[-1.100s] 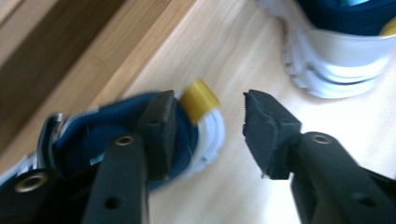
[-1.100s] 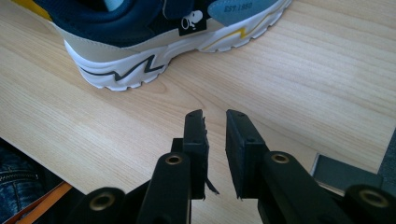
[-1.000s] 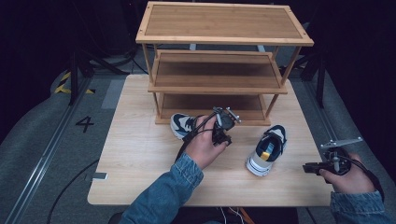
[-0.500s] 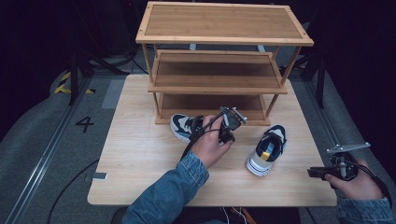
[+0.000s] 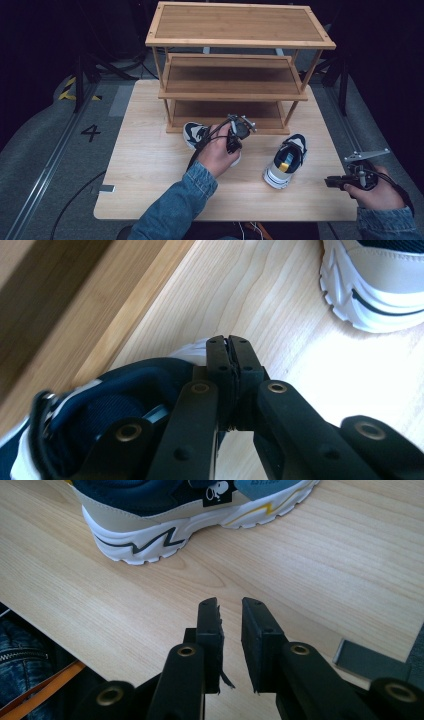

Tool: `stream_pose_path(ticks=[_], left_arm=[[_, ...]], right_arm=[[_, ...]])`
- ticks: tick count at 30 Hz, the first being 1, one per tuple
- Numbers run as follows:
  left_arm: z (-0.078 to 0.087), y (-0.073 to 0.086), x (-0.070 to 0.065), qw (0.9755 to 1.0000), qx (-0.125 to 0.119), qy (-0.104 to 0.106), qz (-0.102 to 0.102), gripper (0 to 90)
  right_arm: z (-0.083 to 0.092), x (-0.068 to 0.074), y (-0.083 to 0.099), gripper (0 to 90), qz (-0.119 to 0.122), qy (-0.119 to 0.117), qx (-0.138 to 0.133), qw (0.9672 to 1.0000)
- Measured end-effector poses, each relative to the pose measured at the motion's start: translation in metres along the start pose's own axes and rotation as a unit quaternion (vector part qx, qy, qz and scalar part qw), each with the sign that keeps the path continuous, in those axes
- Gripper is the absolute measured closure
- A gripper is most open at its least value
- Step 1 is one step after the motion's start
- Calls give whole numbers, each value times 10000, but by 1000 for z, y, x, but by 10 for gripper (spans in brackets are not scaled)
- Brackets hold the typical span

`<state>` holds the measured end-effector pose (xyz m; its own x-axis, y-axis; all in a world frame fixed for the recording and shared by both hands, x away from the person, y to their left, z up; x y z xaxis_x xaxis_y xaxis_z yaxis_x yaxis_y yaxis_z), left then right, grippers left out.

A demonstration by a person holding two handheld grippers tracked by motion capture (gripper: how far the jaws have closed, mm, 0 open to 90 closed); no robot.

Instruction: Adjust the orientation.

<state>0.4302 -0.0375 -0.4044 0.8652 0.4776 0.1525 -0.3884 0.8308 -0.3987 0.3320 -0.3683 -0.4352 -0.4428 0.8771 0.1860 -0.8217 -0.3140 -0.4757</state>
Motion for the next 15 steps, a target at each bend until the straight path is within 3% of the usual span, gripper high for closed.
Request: stream_pose_path(ticks=[5, 15], left_arm=[[16, 22, -3, 9998, 65, 141, 113, 893], [49, 87, -9, 9969, 479, 486, 379, 893]], right_arm=[[-4, 5, -13, 792, 135, -100, -19, 9999], [-12, 17, -42, 792, 436, -256, -58, 9987]])
Point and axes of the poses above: each handheld gripper's, and its own axes: z roughly backward along the jaws, y roughly out of its underside, x roughly to its left, the point moved 5 cm from there along -z, roughly forward along the jaws, and after that the axes turned 4 degrees about -z, right-handed, at the moved point
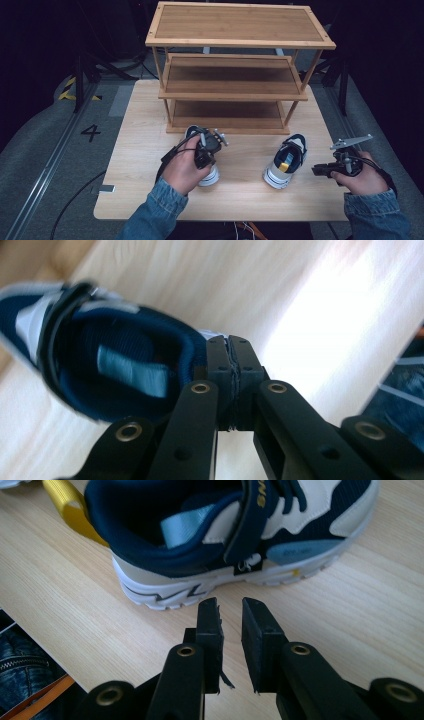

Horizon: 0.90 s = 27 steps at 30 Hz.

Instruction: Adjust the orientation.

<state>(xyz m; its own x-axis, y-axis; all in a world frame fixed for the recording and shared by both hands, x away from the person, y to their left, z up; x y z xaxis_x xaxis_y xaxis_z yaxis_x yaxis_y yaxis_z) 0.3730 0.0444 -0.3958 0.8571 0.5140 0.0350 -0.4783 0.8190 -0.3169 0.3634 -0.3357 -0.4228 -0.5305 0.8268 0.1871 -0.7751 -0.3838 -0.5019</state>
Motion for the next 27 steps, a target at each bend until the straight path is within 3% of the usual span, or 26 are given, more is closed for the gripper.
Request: stream_pose_path(ticks=[5, 9, 10, 11, 15, 18, 20, 23, 26, 27], left_arm=[[5, 28, 3, 9995, 189, 141, 191, 893], [6, 32, 4, 9992, 101, 286, 270, 882], [8, 31, 3, 9988, -4, 392, 279, 839], [10, 30, 1, 9982, -103, 496, 316, 741], [18, 30, 3, 9989, -126, 340, 292, 574], [19, 34, 9, 9992, -35, 223, 342, 493], [16, 36, 14, 9985, 102, 268, 468, 418], [5, 38, 19, 9974, 350, 305, 552, 409], [-9, 39, 18, 9946, 682, 542, 558, 427], [-14, 38, 19, 9946, 680, 590, 525, 428]], right_arm=[[-6, 4, -9, 792, 129, -67, 17, 9999], [-9, 6, -12, 791, 167, -83, 48, 9998], [-9, 7, -12, 791, 181, -93, 51, 9998], [-9, 7, -12, 789, 178, -98, 32, 9998], [-6, 5, -10, 784, 155, -95, 20, 9998], [-4, 3, -7, 781, 115, -66, 2, 9999], [-4, 2, -5, 781, 99, -67, 8, 9999], [-4, 2, -3, 777, 95, -61, 23, 9999], [-4, 2, 0, 775, 83, -59, 20, 9999], [-4, 2, 0, 774, 82, -54, 17, 10000]])
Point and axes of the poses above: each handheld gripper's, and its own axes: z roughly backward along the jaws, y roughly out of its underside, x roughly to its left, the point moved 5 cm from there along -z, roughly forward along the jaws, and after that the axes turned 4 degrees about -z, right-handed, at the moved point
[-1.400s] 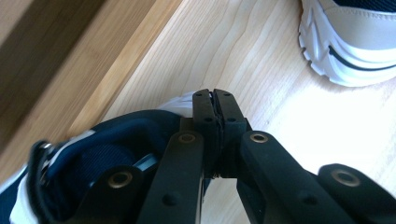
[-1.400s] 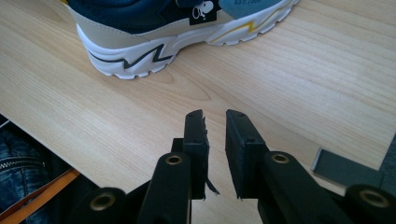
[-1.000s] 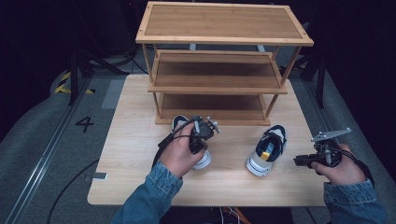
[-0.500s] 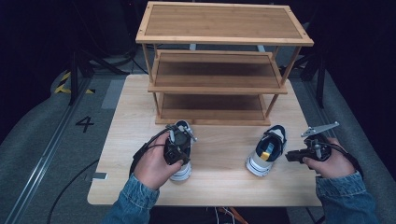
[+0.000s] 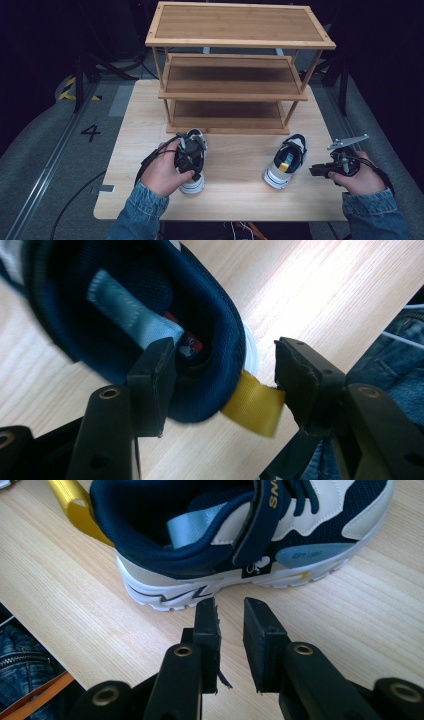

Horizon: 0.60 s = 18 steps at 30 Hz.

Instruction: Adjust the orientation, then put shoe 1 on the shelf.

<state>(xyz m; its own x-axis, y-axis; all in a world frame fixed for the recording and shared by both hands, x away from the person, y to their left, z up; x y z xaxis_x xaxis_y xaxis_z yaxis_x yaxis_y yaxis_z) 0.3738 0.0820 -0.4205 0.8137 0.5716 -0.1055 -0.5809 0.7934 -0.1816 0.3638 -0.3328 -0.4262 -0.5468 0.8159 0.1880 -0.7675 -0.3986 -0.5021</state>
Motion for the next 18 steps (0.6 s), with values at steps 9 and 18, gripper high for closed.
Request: stream_pose_path(ticks=[9, 18], left_arm=[[-30, -6, 6, 9980, 342, 486, -213, 642], [-23, -14, 3, 9978, 102, 291, -590, 729]], right_arm=[[2, -1, 6, 765, -33, 57, -9, 10000], [0, -2, 6, 765, -43, 55, 10, 10000]])
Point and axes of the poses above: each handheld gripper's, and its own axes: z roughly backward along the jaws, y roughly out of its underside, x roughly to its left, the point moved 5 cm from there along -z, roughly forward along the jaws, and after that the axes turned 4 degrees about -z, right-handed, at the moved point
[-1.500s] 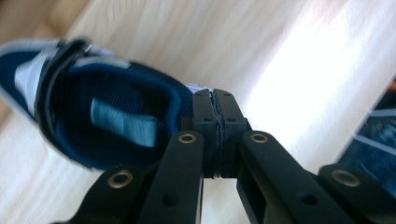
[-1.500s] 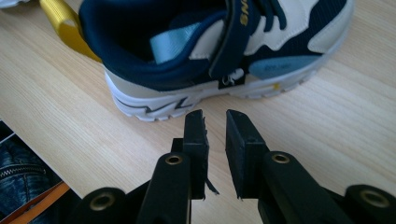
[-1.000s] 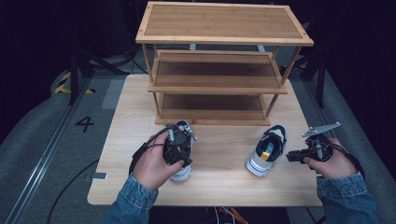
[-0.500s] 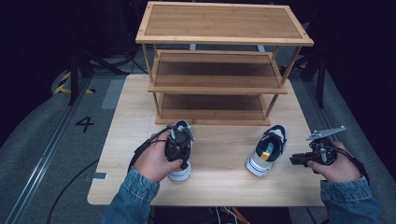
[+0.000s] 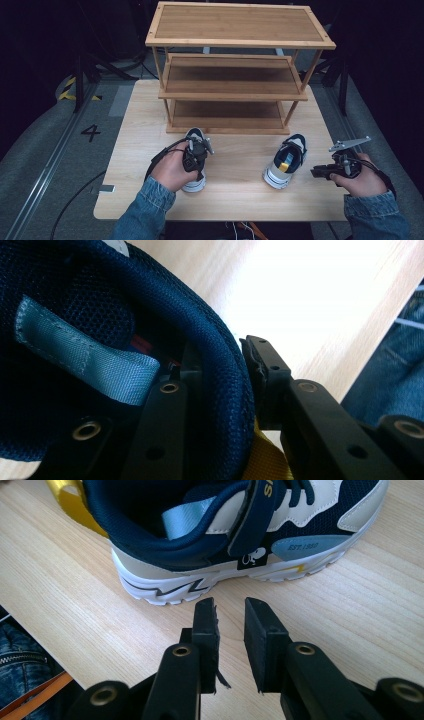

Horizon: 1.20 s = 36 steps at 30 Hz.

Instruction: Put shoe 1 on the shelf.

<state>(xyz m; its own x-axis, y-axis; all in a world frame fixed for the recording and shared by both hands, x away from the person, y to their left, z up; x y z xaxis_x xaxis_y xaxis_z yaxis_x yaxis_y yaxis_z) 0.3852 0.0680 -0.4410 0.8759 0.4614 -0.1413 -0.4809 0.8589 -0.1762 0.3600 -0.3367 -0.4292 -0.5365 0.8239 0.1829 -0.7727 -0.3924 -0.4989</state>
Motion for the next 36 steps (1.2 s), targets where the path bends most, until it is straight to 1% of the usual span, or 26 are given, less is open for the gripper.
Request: stream_pose_path(ticks=[1, 2, 3, 4, 5, 7, 10, 12, 13, 15, 16, 17, 20, 25, 28, 30, 35, 36], left_arm=[[0, 0, 0, 10000, 0, 0, 0, 730], [5, -2, -1, 10000, -45, -24, -73, 731], [5, -2, -1, 10000, -45, -24, -73, 730], [13, -8, -4, 9996, -234, 56, -144, 725], [15, -10, -4, 9994, -286, 37, -173, 723], [21, -18, -2, 9988, -361, -110, -299, 724], [24, -30, 3, 9982, -384, -275, -362, 723], [24, -38, 7, 9982, -344, -336, -372, 722], [24, -38, 7, 9982, -344, -336, -372, 721], [23, -50, 14, 9978, -407, -304, -432, 720], [22, -54, 17, 9975, -379, -327, -499, 720], [21, -58, 20, 9971, -411, -352, -526, 720], [19, -72, 30, 9967, -392, -434, -563, 720], [15, -93, 48, 9951, -622, -548, -539, 704], [12, -100, 55, 9943, -687, -632, -521, 704], [9, -103, 59, 9934, -727, -697, -547, 704], [1, -102, 66, 9937, -712, -653, -561, 704], [-2, -102, 67, 9937, -775, -636, -495, 703]], right_arm=[[0, 0, 0, 766, -3, -1, -1, 10000], [0, 0, 1, 766, 2, -4, 0, 10000], [0, 0, 2, 767, -9, -7, -9, 10000], [1, -1, 4, 767, -35, -2, 0, 10000], [1, -2, 5, 767, -52, 19, 4, 10000], [3, -3, 7, 768, -104, 40, -11, 9999], [5, -4, 12, 768, -156, 69, -21, 9999], [7, -4, 15, 768, -195, 79, -49, 9998], [8, -4, 17, 769, -220, 79, -47, 9997], [10, -6, 20, 769, -256, 106, -46, 9996], [11, -9, 25, 770, -312, 147, -43, 9994], [11, -9, 25, 770, -312, 147, -43, 9994], [13, -10, 32, 770, -382, 161, -24, 9991], [16, -13, 39, 770, -457, 196, -47, 9988], [17, -13, 41, 770, -473, 188, -42, 9987], [17, -13, 41, 770, -470, 203, -41, 9987], [15, -12, 39, 770, -434, 205, -43, 9988], [14, -11, 39, 770, -408, 180, -26, 9990]])
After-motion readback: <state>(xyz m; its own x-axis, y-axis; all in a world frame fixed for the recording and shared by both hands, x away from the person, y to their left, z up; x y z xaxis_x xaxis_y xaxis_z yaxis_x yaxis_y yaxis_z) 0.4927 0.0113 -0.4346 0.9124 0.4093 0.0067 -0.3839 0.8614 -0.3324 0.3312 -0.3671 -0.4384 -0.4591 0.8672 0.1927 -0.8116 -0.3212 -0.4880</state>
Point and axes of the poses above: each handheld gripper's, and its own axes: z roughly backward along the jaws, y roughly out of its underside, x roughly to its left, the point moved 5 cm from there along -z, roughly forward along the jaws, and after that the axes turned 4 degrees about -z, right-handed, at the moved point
